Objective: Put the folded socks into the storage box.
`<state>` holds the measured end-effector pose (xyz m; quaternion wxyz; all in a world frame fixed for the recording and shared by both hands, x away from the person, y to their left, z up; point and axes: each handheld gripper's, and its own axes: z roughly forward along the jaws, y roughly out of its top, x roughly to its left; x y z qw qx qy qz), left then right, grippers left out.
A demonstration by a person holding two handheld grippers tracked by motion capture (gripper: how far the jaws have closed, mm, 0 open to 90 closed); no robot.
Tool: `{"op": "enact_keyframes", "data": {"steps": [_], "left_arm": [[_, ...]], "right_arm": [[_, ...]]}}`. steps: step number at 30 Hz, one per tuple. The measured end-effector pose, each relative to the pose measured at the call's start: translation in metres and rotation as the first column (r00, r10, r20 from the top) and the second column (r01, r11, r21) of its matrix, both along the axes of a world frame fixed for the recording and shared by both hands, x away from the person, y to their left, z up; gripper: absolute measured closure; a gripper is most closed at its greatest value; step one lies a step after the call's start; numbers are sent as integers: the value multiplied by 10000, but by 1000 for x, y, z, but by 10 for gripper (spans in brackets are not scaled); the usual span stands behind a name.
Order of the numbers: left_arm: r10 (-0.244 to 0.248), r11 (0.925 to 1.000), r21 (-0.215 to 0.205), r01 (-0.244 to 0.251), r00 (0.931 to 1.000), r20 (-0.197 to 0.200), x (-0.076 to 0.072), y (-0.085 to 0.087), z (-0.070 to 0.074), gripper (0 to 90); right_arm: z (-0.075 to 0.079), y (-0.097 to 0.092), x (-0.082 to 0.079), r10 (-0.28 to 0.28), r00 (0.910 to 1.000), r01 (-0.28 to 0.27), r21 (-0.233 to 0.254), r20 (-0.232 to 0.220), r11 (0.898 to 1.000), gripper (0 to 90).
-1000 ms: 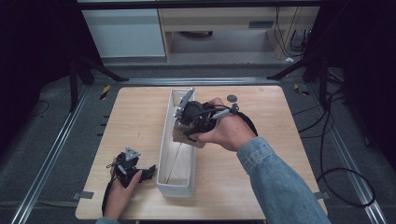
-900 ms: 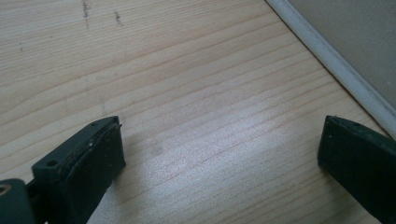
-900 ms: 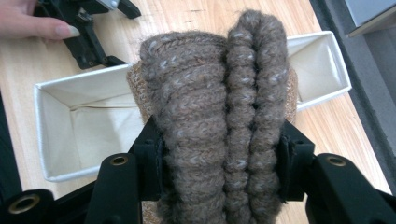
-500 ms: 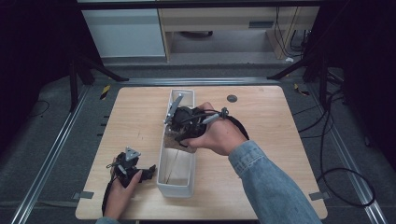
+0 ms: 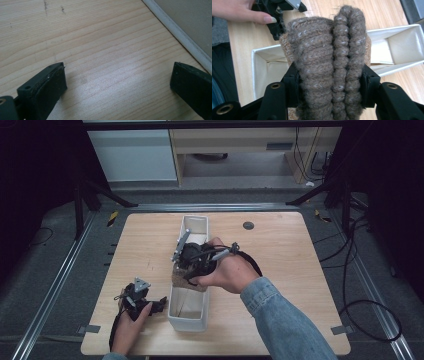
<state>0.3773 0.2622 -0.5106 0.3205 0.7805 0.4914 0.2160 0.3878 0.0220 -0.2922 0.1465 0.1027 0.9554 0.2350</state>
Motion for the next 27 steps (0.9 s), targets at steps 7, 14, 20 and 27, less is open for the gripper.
{"op": "enact_keyframes", "data": {"steps": [7,14,20,27], "left_arm": [[-3,10000,-3,3,10000,1,0,0,0,0],[-43,10000,13,43,10000,-18,1,0,0,0],[-42,10000,9,42,10000,-14,1,0,0,0],[-50,10000,26,50,10000,-17,0,0,0,0]], "right_arm": [[-2,2,-2,97,10000,-97,-120,7,9999,475],[-7,5,-6,223,9997,-225,-260,-86,9994,474],[-8,6,-9,292,9994,-296,-253,-167,9992,475],[0,1,-17,137,9999,-136,-164,17,9998,474]]}}
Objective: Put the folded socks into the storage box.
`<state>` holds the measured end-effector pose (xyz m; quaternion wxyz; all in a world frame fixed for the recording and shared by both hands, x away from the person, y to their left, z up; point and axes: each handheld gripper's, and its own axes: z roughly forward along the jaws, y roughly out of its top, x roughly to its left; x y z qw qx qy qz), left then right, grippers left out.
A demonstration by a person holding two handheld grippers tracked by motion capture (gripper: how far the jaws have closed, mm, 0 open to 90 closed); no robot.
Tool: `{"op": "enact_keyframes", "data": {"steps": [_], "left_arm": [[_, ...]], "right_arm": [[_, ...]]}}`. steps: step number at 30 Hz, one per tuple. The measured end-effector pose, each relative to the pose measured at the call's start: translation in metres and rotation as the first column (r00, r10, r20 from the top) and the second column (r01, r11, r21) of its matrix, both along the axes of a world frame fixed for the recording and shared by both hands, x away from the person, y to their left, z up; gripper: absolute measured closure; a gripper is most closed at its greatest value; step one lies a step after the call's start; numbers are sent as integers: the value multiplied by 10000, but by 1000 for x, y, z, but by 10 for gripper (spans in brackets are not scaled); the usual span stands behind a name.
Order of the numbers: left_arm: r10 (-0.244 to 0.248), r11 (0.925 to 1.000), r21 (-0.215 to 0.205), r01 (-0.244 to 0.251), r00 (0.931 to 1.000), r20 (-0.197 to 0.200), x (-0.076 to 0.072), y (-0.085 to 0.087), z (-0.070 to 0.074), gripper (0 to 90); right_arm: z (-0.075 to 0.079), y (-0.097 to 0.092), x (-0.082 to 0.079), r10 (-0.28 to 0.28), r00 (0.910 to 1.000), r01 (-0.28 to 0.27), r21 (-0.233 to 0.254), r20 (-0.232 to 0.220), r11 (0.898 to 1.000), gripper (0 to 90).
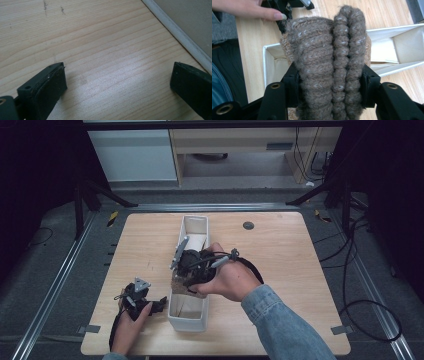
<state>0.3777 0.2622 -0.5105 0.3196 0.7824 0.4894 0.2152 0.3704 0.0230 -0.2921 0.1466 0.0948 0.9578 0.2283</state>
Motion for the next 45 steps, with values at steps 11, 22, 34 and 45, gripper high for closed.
{"op": "enact_keyframes", "data": {"steps": [11,22,34,45], "left_arm": [[7,10000,-13,-7,10000,2,0,0,0,0],[12,10000,-2,-12,10000,20,0,0,0,0],[5,10000,-16,-5,10000,18,0,0,0,0],[0,10000,-14,0,10000,19,0,0,0,0]], "right_arm": [[-11,4,-7,-72,9996,68,-145,-267,9999,474],[-31,13,-7,82,9986,-105,-435,-522,9990,474],[-51,19,-8,134,9972,-160,-352,-741,9993,474],[-72,24,-5,45,9960,-93,-539,-896,9985,468]]}}
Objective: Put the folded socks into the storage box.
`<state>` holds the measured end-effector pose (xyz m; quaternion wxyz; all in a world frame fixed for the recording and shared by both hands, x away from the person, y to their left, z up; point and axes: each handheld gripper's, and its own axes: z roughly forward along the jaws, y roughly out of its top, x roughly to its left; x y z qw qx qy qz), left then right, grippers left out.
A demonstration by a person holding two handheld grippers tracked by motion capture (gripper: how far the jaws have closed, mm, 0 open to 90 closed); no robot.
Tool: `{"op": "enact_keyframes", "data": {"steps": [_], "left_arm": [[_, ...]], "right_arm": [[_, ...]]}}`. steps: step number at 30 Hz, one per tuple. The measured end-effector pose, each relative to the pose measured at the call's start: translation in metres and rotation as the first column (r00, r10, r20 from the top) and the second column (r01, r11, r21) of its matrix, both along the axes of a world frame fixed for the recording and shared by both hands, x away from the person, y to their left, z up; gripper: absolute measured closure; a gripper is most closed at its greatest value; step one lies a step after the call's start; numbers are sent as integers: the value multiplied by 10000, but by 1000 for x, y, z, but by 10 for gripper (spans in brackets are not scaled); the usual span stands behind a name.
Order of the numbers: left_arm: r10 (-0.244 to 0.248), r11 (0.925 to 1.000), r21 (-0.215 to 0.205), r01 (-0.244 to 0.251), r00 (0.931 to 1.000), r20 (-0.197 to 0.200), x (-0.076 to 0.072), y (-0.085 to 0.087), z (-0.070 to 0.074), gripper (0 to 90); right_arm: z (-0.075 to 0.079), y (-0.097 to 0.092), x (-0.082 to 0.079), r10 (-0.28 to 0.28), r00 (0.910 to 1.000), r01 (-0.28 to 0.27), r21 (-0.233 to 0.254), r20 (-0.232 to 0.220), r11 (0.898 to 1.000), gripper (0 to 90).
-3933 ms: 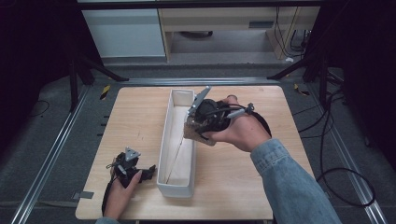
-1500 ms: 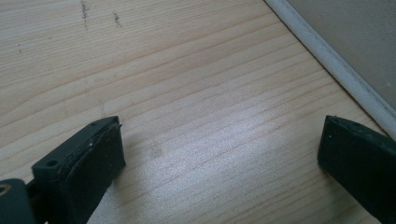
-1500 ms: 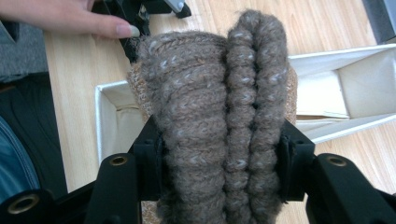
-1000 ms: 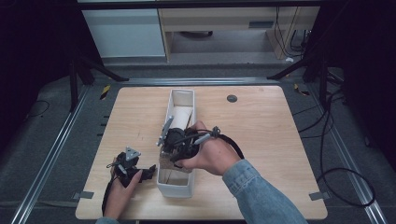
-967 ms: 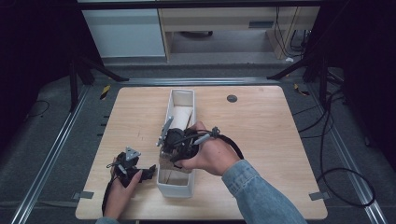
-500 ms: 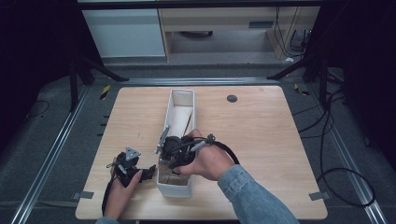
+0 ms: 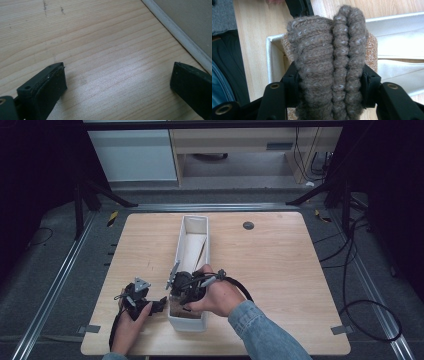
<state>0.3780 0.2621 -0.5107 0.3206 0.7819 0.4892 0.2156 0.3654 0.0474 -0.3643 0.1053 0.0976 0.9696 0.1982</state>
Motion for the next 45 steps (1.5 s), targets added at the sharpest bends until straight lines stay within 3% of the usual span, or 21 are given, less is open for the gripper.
{"op": "enact_keyframes", "data": {"steps": [19,27,39,45], "left_arm": [[-1,10000,-1,1,10000,-3,0,0,0,0],[-7,10000,5,7,10000,-9,0,0,0,0],[-22,10000,11,22,10000,0,0,0,0,0],[-21,10000,20,21,10000,-11,0,0,0,0]], "right_arm": [[-10,-6,8,-151,9991,172,538,-398,9984,432],[-10,-5,9,-94,9991,116,506,-423,9987,411],[-10,-10,10,-242,9984,281,760,-516,9967,277],[2,-20,7,-354,9988,385,972,-338,9945,242]]}}
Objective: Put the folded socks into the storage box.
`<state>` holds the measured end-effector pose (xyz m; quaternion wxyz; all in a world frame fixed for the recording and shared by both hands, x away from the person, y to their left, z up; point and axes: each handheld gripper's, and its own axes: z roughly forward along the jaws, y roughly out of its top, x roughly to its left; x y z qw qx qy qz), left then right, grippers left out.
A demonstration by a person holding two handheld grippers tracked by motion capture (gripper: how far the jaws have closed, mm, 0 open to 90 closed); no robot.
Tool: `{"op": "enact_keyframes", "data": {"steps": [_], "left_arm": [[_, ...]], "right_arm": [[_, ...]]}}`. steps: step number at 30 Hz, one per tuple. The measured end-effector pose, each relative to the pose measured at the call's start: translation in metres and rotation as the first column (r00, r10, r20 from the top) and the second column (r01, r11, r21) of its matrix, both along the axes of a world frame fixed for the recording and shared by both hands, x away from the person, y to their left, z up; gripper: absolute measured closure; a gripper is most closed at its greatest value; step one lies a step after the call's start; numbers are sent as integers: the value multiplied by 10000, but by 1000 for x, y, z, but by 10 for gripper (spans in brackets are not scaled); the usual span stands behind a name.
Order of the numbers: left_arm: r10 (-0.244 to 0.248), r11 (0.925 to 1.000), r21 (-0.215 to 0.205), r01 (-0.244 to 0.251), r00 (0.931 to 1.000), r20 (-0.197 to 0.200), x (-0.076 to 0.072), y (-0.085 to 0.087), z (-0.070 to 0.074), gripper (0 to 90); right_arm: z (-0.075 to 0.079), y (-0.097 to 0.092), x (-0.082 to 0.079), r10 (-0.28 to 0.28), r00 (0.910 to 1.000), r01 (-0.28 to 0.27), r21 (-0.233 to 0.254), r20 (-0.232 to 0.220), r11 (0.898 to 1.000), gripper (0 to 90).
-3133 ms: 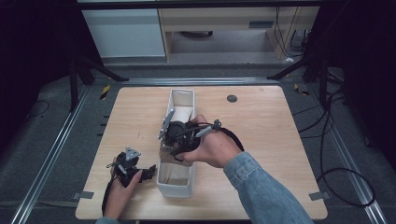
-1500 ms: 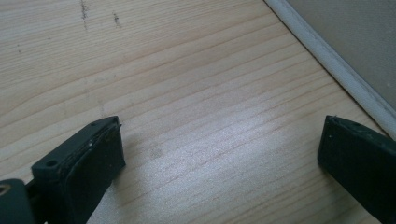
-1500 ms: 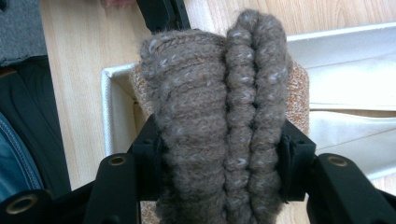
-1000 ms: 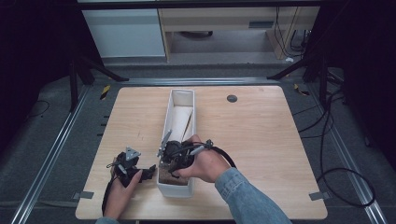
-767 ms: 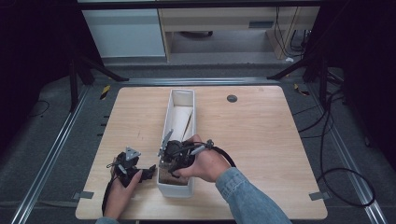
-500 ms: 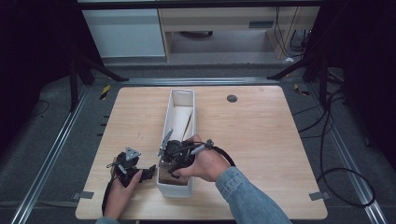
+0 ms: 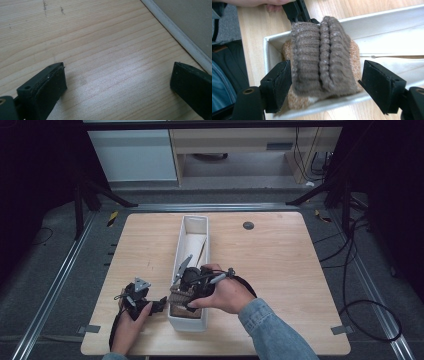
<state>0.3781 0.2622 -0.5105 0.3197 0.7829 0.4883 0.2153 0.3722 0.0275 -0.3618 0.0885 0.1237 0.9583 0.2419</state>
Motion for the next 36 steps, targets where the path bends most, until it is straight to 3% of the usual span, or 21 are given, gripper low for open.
{"op": "enact_keyframes", "data": {"steps": [8,11,15,19,29,36], "left_arm": [[0,10000,1,0,10000,-4,0,0,0,0],[-3,10000,7,3,10000,-5,0,0,0,0],[0,10000,3,0,10000,-3,0,0,0,0],[0,10000,3,0,10000,-3,0,0,0,0],[22,10000,-16,-22,10000,10,0,0,0,0],[21,10000,-16,-21,10000,11,0,0,0,0]], "right_arm": [[30,-18,-1,-318,9993,306,585,208,9978,275],[38,-22,-1,-461,9978,425,726,482,9965,309],[47,-28,2,-723,9948,637,1166,711,9911,398],[55,-35,6,-923,9922,772,1688,838,9826,548],[62,-40,15,-1113,9889,871,2230,982,9709,836],[48,-28,19,-836,9941,686,1979,686,9778,900]]}}
